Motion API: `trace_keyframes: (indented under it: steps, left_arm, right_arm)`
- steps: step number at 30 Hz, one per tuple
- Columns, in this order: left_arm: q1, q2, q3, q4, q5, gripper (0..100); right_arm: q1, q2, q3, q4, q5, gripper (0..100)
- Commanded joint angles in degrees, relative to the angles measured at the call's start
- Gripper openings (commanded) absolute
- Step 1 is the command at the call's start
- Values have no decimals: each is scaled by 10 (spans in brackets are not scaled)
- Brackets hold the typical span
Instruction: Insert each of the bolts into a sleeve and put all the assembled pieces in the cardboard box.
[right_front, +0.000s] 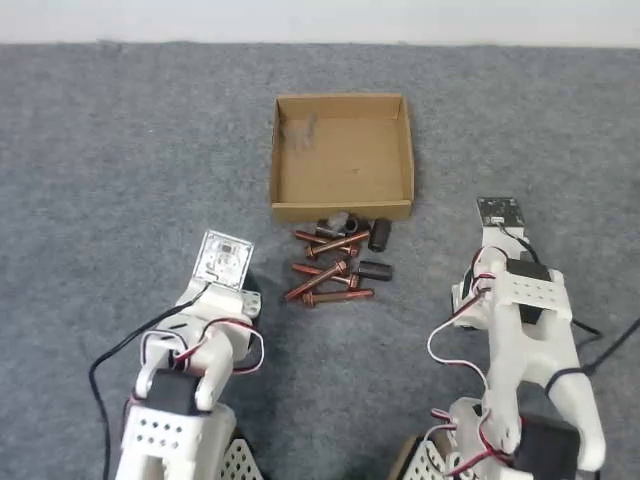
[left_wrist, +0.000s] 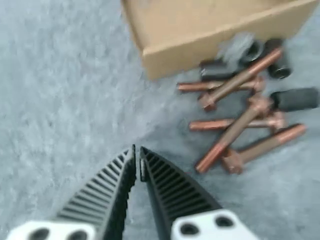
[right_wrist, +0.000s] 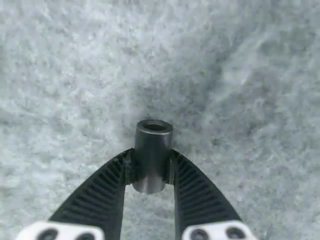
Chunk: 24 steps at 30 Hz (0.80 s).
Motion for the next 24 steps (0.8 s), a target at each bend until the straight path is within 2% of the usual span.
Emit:
trace_keyframes:
  steps: [1, 5, 11, 19, 24]
  left_arm:
    - [36, 6, -120, 81, 21, 12]
    - [58, 99, -231, 125, 42, 12]
    - [62, 319, -359, 130, 97, 13]
    - [117, 527, -408, 111, 224, 16]
    - [127, 586, -414, 102, 280, 129]
  right_arm:
    - [12, 0, -8, -7, 10, 7]
    - [12, 1, -8, -8, 8, 7]
    - [13, 2, -8, -9, 8, 7]
    - [12, 3, -8, -9, 10, 7]
    - [12, 4, -8, -9, 10, 7]
